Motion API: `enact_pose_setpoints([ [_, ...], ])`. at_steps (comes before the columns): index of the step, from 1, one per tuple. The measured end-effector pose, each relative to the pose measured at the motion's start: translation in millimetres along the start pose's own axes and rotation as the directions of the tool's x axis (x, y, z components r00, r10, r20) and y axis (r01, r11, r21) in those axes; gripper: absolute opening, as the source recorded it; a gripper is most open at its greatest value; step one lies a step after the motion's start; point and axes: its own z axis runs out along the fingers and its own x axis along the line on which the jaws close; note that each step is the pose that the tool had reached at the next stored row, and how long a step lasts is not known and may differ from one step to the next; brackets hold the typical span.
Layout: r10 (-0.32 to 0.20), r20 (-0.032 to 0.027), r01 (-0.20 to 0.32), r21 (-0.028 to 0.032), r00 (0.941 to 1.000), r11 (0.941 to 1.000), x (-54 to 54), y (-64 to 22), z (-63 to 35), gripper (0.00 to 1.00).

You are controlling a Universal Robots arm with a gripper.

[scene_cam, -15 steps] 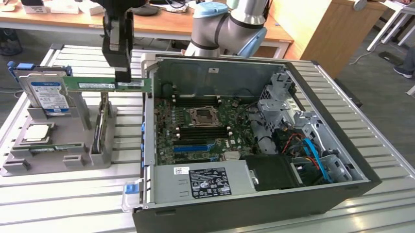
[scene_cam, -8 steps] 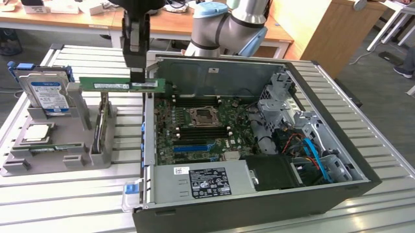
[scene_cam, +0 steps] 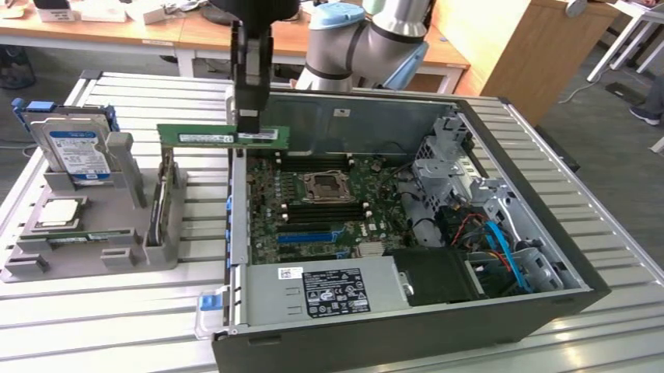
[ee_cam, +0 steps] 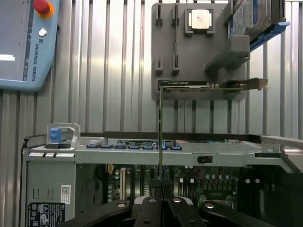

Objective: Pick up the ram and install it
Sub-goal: 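Pick up the ram and move it above insertion slot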

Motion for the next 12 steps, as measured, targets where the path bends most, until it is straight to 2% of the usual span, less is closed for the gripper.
enact_pose_setpoints([
  [12,0.000,0.0001,0.000,0.0001,1.0000,1.0000,0.0,-39.6,-1.5,0.11],
])
